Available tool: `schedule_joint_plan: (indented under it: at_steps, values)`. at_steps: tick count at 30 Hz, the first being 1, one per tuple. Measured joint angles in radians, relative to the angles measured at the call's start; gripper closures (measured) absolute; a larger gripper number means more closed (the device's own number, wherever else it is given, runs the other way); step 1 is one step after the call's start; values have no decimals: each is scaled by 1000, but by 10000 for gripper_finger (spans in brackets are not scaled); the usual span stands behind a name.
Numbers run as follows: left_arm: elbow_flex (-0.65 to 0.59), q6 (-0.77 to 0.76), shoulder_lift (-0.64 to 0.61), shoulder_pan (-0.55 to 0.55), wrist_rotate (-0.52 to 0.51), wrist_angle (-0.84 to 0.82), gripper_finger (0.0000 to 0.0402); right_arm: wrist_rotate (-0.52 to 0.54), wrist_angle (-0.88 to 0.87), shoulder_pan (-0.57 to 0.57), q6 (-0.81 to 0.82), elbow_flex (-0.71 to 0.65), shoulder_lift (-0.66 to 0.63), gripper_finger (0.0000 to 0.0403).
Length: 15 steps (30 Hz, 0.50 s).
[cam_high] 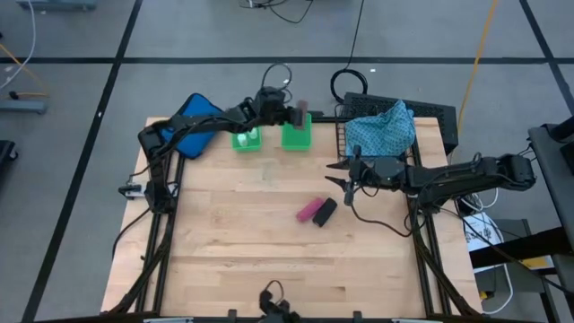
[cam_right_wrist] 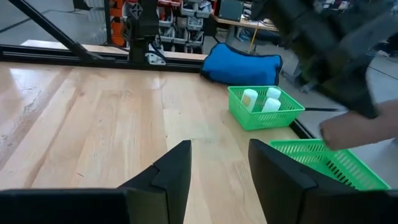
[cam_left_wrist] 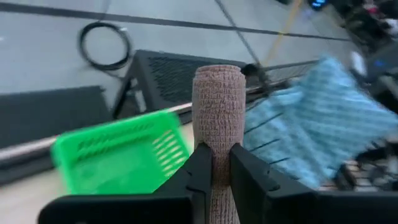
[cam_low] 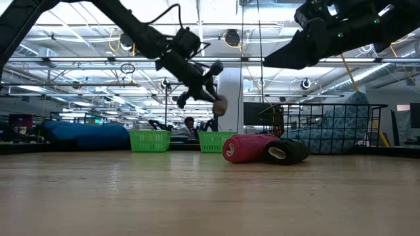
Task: Pick & place medical supplies in basket/bin
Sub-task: Put the brown bandage into the right green bin
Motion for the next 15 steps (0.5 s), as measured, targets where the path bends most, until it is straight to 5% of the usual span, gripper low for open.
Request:
schedule_joint_plan:
  at_steps: [15]
  values:
    - [-94,-74,4,-44,-90,92,352,0,27,0,-5,0,0,263]
